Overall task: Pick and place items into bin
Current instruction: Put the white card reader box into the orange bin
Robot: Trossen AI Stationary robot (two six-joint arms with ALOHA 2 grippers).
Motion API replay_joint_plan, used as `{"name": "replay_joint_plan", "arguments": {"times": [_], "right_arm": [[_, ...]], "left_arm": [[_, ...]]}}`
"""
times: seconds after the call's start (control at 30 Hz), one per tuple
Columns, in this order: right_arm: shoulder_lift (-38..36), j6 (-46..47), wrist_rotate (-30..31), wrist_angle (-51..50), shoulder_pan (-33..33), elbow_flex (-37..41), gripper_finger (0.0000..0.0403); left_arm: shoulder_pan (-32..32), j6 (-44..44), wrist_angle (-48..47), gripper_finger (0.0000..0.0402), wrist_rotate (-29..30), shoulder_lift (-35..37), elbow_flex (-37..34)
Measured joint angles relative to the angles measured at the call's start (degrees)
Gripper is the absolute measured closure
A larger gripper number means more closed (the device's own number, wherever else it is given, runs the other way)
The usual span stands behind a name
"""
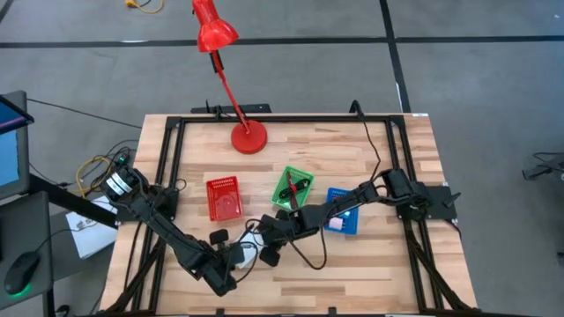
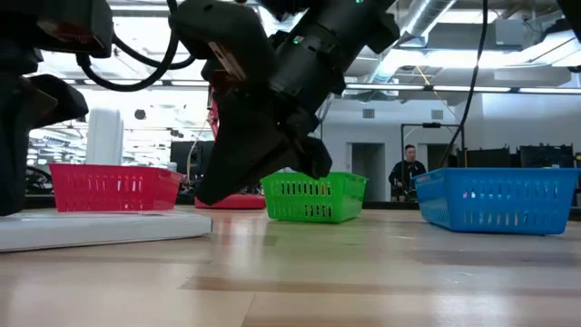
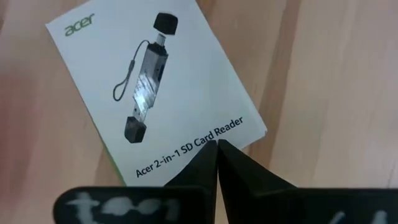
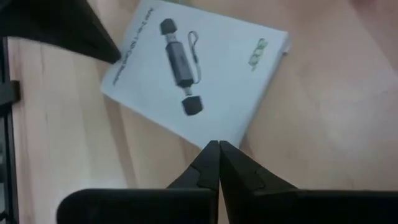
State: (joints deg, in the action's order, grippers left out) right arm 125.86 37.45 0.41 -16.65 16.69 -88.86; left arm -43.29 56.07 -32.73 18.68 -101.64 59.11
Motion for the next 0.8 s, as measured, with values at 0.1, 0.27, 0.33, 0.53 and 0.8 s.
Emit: {"name": "replay_joint_plan", "arguments": {"times": [0.1, 0.27, 0.33, 0.53, 0.8], "right_arm": [[0.0, 0.28, -1.53, -0.1, -0.95, 0.0, 0.0395], [0.0, 0.53, -4.96, -1.19, -2.91, 0.0, 0.0362], [0.0, 0.5, -7.07, -0.62, -3.59, 0.0, 0.0349], [-0.56, 2.59, -11.8, -1.13, -4.57, 0.0, 0.0321], [0.07, 4.57, -12.22, 0.15, -3.6, 0.0, 0.0295]], "left_arm": [[-0.01, -0.04, -0.52, 0.0401, -0.02, 0.13, 0.0], [-0.02, -0.11, -2.19, 0.0401, -0.04, 0.2, 0.0], [-0.02, -0.09, -2.57, 0.0401, -0.04, 0.22, 0.0], [-0.02, -0.04, -2.61, 0.0401, 0.02, 0.22, 0.0], [-0.16, 0.72, -1.97, 0.0401, 0.05, 0.38, -1.09]]}}
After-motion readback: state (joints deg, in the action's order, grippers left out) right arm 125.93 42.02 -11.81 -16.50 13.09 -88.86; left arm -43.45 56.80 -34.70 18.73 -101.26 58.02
